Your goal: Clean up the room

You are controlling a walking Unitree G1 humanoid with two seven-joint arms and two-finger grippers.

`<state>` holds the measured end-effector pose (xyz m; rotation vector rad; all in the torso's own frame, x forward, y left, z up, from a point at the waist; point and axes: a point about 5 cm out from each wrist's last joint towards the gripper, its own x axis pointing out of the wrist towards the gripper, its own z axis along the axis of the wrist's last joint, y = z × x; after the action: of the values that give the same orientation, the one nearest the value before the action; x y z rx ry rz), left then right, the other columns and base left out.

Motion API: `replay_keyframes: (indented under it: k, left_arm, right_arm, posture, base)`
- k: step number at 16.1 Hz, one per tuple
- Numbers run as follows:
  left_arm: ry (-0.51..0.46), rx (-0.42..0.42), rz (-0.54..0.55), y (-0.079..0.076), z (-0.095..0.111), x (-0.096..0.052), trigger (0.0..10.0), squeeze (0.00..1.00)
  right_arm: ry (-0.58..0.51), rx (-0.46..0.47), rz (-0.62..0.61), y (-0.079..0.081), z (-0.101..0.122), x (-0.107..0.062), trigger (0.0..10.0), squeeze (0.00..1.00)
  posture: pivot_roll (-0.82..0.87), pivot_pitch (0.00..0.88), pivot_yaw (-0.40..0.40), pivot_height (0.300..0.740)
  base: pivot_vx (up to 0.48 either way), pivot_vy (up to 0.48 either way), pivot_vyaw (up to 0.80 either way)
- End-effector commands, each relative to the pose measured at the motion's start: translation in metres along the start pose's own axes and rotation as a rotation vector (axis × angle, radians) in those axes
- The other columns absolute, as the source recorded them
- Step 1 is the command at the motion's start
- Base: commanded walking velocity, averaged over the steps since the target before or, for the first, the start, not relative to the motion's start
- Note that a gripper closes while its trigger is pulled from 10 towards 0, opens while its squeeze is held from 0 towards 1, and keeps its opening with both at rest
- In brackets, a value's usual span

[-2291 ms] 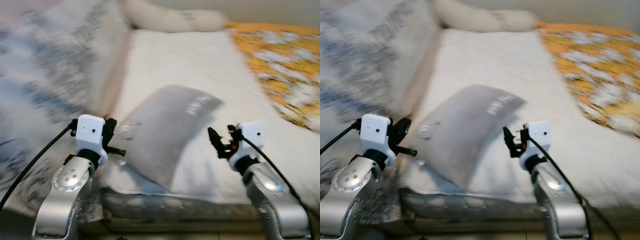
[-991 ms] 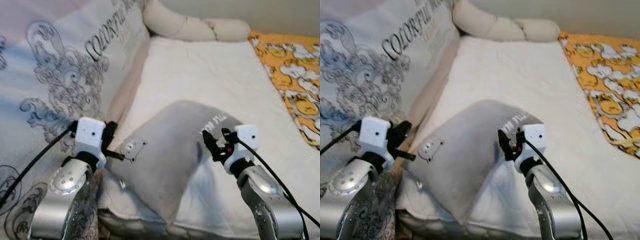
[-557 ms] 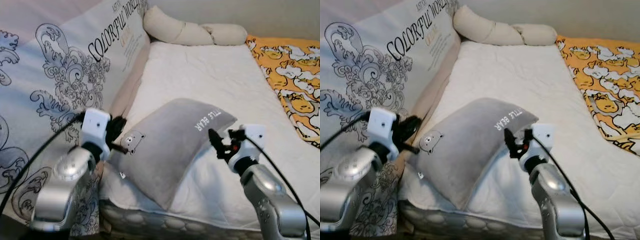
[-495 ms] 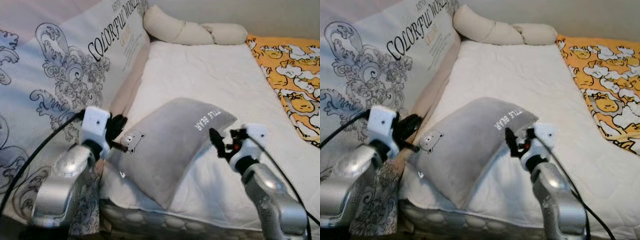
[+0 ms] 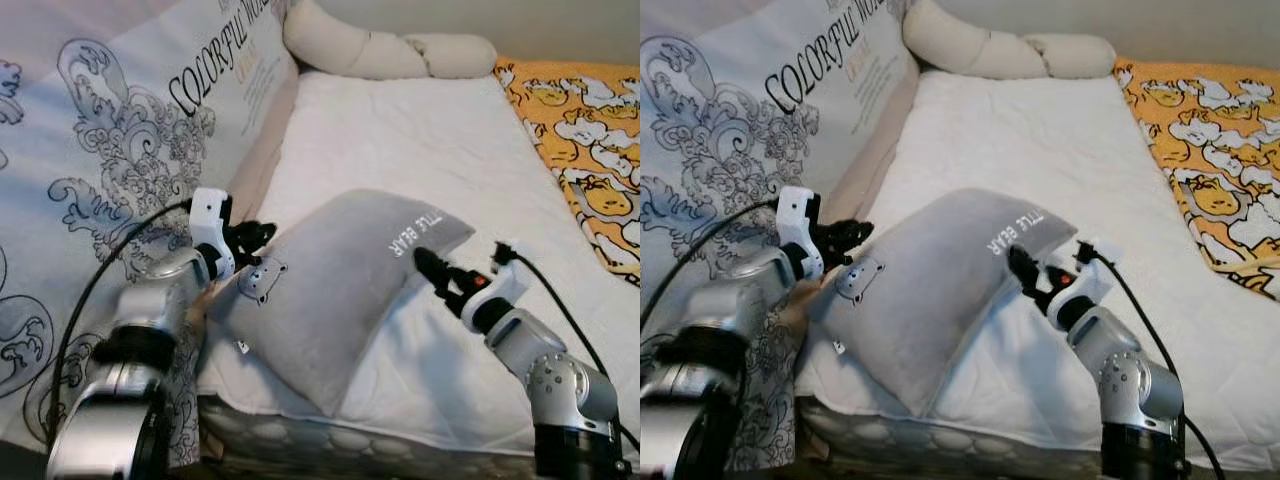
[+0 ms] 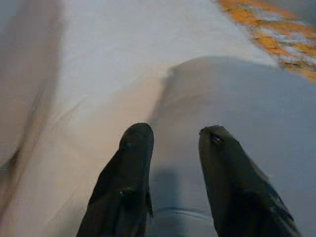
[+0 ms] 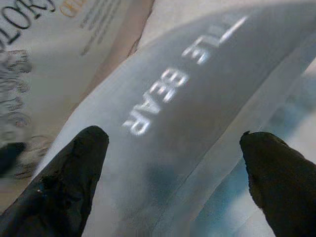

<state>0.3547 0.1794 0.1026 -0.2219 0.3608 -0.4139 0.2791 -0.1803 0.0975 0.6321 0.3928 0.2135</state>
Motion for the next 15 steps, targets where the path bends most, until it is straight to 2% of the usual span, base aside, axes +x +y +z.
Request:
replay_keyframes:
  k: [1,2,3,4,5,6,8,9,10,11,12,15]
  left_arm:
    - [-0.003,-0.023,0.064,0.007,-0.005,0.0,10.0,1.0]
    - [0.007,-0.042,0.144,0.015,-0.014,0.0,10.0,0.0]
    - [0.012,-0.055,0.17,0.018,-0.018,-0.001,10.0,0.0]
    - [0.018,-0.123,0.24,0.025,-0.029,-0.004,10.0,0.0]
    - [0.021,-0.152,0.266,0.027,-0.033,-0.004,10.0,0.0]
    - [0.068,-0.269,0.252,0.022,-0.054,-0.004,10.0,0.0]
    - [0.111,-0.351,0.145,0.006,-0.067,0.001,10.0,0.0]
    - [0.154,-0.429,-0.033,-0.015,-0.075,0.007,10.0,0.0]
    - [0.179,-0.454,-0.153,-0.028,-0.078,0.009,10.0,0.0]
    - [0.203,-0.455,-0.246,-0.037,-0.079,0.01,10.0,0.0]
    - [0.215,-0.459,-0.286,-0.041,-0.079,0.01,10.0,0.0]
    - [0.322,-0.415,-0.505,-0.052,-0.085,0.002,10.0,0.0]
  right_arm:
    - [0.015,0.04,0.029,0.003,0.0,0.0,10.0,1.0]
    - [0.055,0.057,0.063,0.007,-0.007,-0.003,10.0,1.0]
    - [0.072,0.059,0.075,0.008,-0.009,-0.005,10.0,1.0]
    - [0.102,0.079,0.097,0.008,-0.014,-0.008,10.0,1.0]
    - [0.112,0.091,0.102,0.007,-0.016,-0.009,10.0,1.0]
    - [0.114,0.129,0.115,0.006,-0.017,-0.013,10.0,1.0]
    - [0.12,0.145,0.118,0.006,-0.017,-0.014,10.0,1.0]
    - [0.132,0.134,0.109,0.005,-0.017,-0.014,10.0,1.0]
    - [0.136,0.127,0.101,0.004,-0.017,-0.014,10.0,1.0]
    - [0.133,0.123,0.094,0.003,-0.015,-0.013,10.0,1.0]
    - [0.13,0.12,0.088,0.002,-0.014,-0.013,10.0,1.0]
    - [0.102,0.1,0.059,-0.007,-0.004,-0.015,10.0,1.0]
  posture:
    - [-0.06,0.0,0.033,0.74]
    - [-0.07,0.0,0.039,0.74]
    - [-0.07,0.0,0.039,0.74]
    - [-0.07,0.0,0.038,0.74]
    - [-0.07,0.0,0.036,0.74]
    - [-0.06,0.0,0.029,0.74]
    - [-0.06,0.0,0.025,0.74]
    - [-0.05,0.0,0.023,0.74]
    - [-0.05,0.0,0.024,0.74]
    - [-0.05,0.0,0.022,0.74]
    - [-0.05,0.0,0.022,0.74]
    - [-0.04,0.0,0.027,0.74]
  base:
    - [0.0,0.0,0.0]
    - [0.0,0.0,0.0]
    - [0.0,0.0,0.0]
    - [0.0,0.0,0.0]
    - [0.0,0.0,0.0]
    - [0.0,0.0,0.0]
    - [0.0,0.0,0.0]
    - [0.0,0.0,0.0]
    - [0.0,0.0,0.0]
    - [0.0,0.0,0.0]
    - [0.0,0.0,0.0]
    - [0.0,0.0,0.0]
